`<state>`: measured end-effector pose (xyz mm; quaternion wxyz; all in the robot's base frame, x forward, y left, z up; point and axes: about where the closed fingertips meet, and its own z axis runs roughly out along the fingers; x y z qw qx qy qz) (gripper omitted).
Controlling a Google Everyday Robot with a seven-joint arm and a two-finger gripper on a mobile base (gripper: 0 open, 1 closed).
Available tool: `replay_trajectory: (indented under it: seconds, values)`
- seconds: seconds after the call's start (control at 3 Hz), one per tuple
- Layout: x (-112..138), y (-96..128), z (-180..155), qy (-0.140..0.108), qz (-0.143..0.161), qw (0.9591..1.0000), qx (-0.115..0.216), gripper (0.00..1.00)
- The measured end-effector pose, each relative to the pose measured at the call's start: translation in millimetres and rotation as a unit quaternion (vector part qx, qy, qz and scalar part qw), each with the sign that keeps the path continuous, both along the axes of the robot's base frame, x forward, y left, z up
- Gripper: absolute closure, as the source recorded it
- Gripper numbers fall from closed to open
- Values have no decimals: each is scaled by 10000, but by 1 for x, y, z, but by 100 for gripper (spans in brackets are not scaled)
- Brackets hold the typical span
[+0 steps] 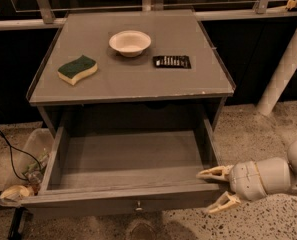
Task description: Open top drawer
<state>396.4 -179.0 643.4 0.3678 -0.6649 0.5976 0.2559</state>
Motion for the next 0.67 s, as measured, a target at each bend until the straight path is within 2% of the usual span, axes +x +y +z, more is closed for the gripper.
replay_trajectory:
  seconds: [0.33, 0.67]
  values:
    - [0, 0, 0, 0, 1, 10000, 0, 0]
    - [0, 0, 0, 0, 1, 10000, 0, 0]
